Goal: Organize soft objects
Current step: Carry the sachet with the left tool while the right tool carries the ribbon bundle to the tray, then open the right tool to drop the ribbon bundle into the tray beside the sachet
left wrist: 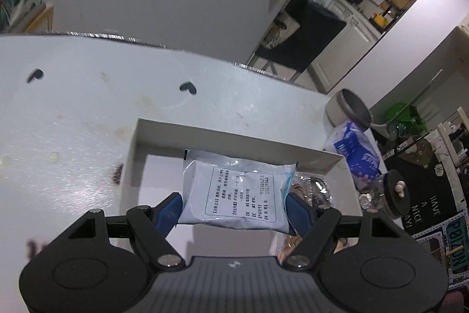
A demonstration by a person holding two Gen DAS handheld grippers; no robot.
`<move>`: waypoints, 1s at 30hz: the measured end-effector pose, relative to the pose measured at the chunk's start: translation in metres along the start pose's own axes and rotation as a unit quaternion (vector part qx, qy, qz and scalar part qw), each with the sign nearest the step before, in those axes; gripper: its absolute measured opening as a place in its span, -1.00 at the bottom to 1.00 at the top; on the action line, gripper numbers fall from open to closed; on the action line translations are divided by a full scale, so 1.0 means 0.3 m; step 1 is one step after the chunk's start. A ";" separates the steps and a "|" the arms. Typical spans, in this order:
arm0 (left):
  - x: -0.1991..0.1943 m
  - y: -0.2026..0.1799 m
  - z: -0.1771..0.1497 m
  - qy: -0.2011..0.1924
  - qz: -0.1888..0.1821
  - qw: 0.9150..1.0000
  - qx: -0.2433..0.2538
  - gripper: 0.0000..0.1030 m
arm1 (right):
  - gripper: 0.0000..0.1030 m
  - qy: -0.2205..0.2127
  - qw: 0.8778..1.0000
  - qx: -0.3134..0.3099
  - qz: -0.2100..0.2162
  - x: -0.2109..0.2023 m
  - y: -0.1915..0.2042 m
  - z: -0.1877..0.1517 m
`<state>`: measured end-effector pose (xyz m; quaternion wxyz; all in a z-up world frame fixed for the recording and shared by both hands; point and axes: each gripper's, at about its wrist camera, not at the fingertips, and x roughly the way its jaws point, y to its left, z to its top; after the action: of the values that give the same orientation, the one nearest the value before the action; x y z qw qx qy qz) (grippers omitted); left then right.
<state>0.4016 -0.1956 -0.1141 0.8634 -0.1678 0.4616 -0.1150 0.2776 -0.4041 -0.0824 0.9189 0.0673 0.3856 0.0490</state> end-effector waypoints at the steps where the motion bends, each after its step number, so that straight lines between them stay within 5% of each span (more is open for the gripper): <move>1: 0.031 -0.001 0.010 0.008 0.001 1.000 -0.002 0.50 | -0.66 0.003 1.000 -0.002 0.001 0.005 0.003 -0.002; 9: 0.199 0.018 0.057 0.055 0.016 0.998 -0.014 0.51 | -0.66 0.016 1.000 -0.015 0.013 0.036 0.034 -0.003; 15: 0.271 0.054 0.081 0.078 -0.016 0.996 -0.048 0.83 | -0.66 0.026 0.999 -0.018 0.014 0.058 0.043 -0.001; 27: 0.029 0.070 0.068 0.017 -0.020 0.999 0.021 0.96 | -0.64 0.057 0.997 -0.044 0.041 0.177 0.096 -0.001; 30: -0.034 0.066 0.055 -0.002 -0.008 0.999 0.038 0.97 | -0.16 0.067 0.996 -0.044 0.045 0.221 0.104 0.002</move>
<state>0.4106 -0.1708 -0.1056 0.8693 -0.1387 0.4534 -0.1393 0.3229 -0.3639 -0.1234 0.8900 0.0402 0.4403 0.1118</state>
